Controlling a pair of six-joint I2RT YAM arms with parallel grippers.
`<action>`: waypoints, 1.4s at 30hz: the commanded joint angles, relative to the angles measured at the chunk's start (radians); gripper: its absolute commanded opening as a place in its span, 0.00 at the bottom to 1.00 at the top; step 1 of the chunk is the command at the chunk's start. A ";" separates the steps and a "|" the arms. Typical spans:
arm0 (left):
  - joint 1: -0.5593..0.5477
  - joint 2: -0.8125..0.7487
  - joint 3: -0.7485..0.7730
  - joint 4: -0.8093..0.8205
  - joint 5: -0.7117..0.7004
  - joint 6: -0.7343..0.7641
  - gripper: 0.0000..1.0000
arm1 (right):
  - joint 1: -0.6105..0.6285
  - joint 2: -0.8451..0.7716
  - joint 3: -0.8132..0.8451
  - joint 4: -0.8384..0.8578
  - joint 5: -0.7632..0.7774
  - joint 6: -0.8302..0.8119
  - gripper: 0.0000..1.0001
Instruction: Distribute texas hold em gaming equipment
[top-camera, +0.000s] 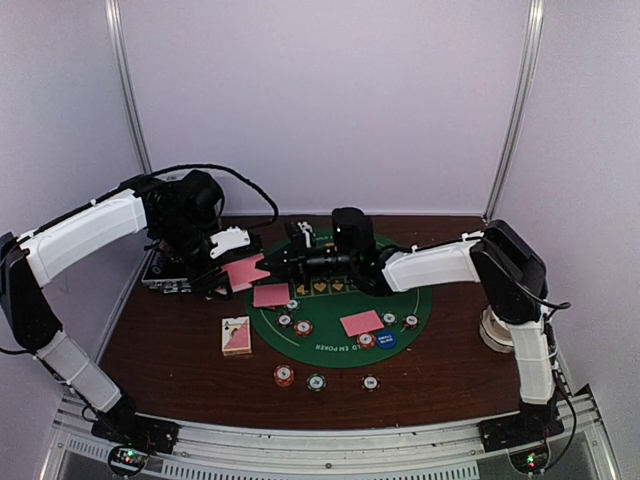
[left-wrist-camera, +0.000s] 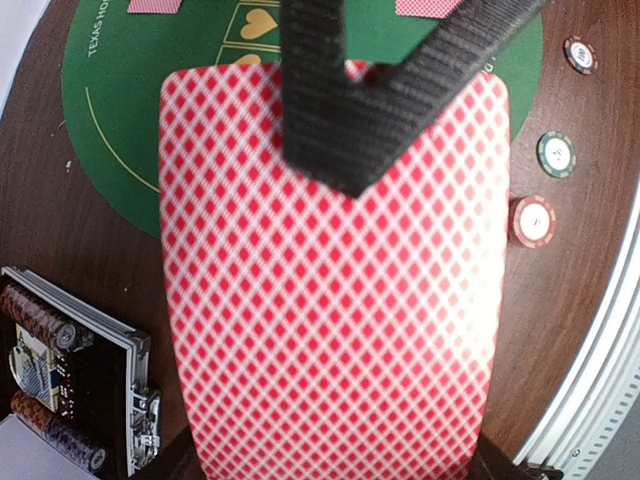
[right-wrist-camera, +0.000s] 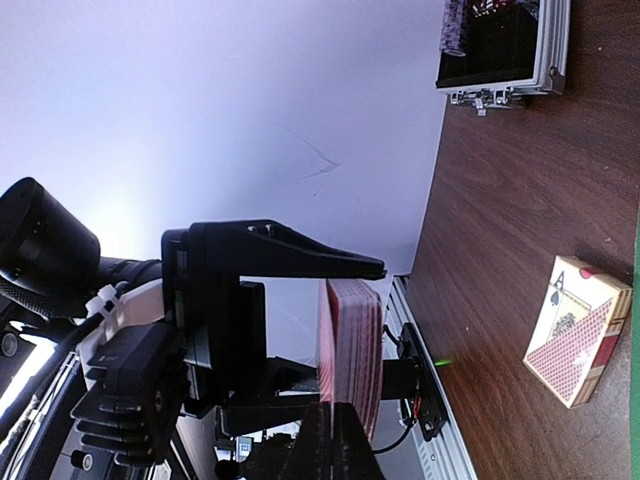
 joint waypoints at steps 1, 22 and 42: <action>0.008 -0.022 -0.001 0.005 -0.008 -0.002 0.00 | -0.050 -0.065 -0.042 0.034 -0.003 -0.001 0.00; 0.008 -0.015 -0.008 -0.004 -0.012 0.004 0.00 | -0.397 0.200 0.551 -0.978 0.158 -0.706 0.00; 0.008 -0.012 0.005 -0.020 -0.003 0.005 0.00 | -0.415 0.356 0.768 -1.123 0.333 -0.857 0.26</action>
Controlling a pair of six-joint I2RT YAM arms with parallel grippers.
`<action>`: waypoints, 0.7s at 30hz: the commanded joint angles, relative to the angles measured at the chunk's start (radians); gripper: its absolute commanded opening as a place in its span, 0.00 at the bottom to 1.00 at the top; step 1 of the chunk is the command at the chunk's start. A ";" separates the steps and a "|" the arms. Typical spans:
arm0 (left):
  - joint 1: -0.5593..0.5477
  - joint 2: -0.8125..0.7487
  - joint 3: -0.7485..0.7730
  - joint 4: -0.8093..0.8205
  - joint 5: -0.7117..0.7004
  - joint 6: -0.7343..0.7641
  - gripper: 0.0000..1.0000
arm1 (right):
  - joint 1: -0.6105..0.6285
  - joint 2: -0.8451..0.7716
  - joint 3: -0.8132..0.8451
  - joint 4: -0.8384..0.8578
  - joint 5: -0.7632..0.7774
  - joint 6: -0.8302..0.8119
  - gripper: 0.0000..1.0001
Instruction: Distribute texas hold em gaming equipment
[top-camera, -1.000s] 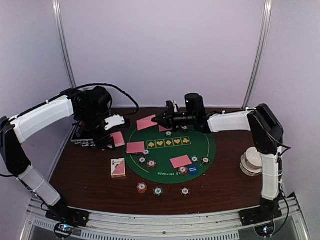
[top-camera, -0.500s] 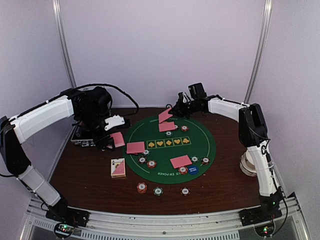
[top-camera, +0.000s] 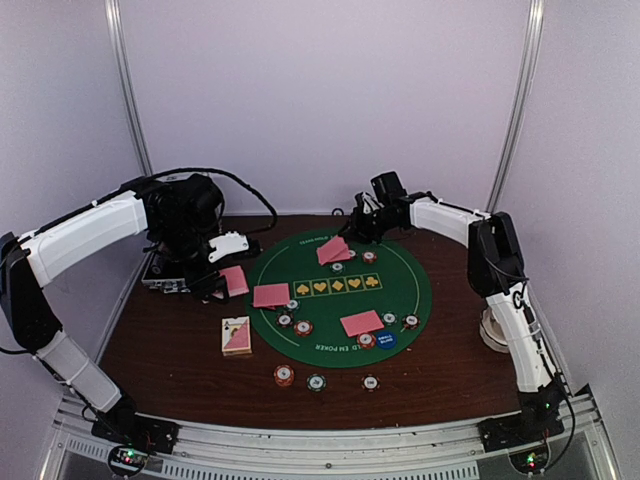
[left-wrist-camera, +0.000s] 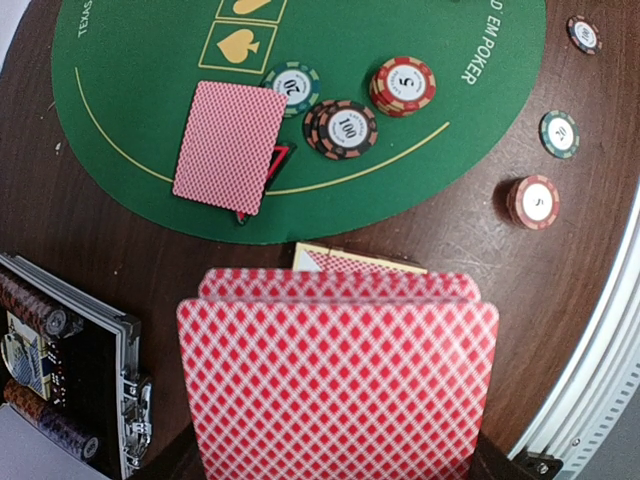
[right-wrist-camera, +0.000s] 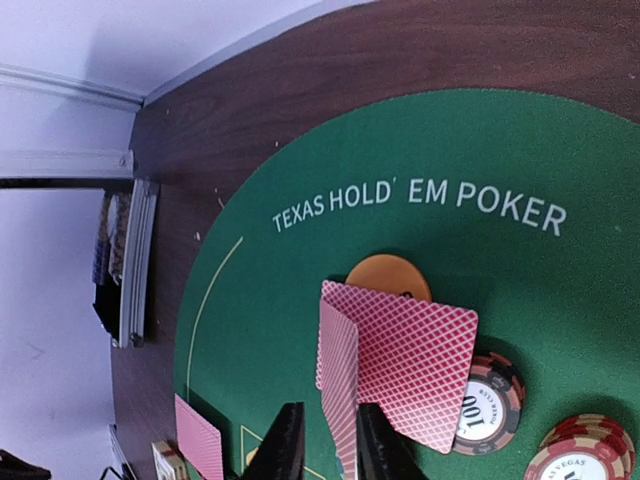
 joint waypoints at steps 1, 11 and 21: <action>0.008 -0.010 0.020 0.003 0.019 0.004 0.00 | -0.007 -0.001 0.058 -0.056 0.092 -0.075 0.30; 0.008 -0.021 0.012 0.003 0.010 0.002 0.00 | -0.009 -0.095 0.056 -0.127 0.187 -0.145 0.62; 0.008 -0.020 0.013 0.028 0.016 -0.013 0.00 | 0.055 -0.393 -0.336 0.069 0.055 -0.024 1.00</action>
